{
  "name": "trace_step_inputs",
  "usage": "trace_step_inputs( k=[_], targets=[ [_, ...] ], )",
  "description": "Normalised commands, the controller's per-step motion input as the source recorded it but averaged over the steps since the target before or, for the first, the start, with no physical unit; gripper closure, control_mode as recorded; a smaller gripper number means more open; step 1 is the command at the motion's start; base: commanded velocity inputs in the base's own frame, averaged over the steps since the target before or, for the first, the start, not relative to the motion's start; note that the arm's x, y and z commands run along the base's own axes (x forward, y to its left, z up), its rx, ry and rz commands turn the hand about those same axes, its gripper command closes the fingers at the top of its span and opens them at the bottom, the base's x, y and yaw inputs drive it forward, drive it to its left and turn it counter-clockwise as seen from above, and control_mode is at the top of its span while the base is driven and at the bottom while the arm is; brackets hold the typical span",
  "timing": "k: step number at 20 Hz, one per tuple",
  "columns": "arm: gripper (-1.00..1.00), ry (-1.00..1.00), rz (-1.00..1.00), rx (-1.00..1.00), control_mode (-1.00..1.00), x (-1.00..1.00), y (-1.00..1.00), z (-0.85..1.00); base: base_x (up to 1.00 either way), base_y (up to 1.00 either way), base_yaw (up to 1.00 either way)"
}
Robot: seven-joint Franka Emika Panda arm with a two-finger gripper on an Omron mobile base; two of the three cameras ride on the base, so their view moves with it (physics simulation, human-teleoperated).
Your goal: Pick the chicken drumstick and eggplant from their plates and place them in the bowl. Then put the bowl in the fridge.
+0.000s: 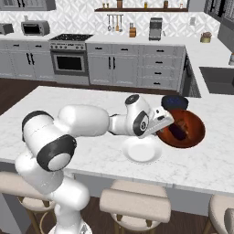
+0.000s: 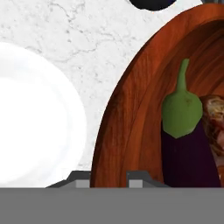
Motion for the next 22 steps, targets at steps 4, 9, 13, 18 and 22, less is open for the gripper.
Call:
trace_step_inputs(
  k=[4, 9, 13, 18, 22],
  targets=[
    [1.0, 0.01, 0.3, -0.02, -1.0, -0.67, 1.0, 0.61, 0.0, 0.0, 0.0],
    [1.0, 0.1, 0.31, -0.02, -1.0, -0.69, 1.0, 0.67, 0.0, 0.0, 0.0],
    [1.0, 0.16, 0.31, -0.06, -1.0, -0.62, 0.9, 0.75, 0.0, 0.0, 0.0],
    [1.0, 0.17, 0.3, -0.09, -1.0, -0.84, 0.8, 0.44, 0.0, 0.0, 0.0],
    [1.0, 0.1, 0.29, -0.15, -1.0, -0.99, 0.7, 0.25, 0.0, 0.0, 0.0]
  ],
)
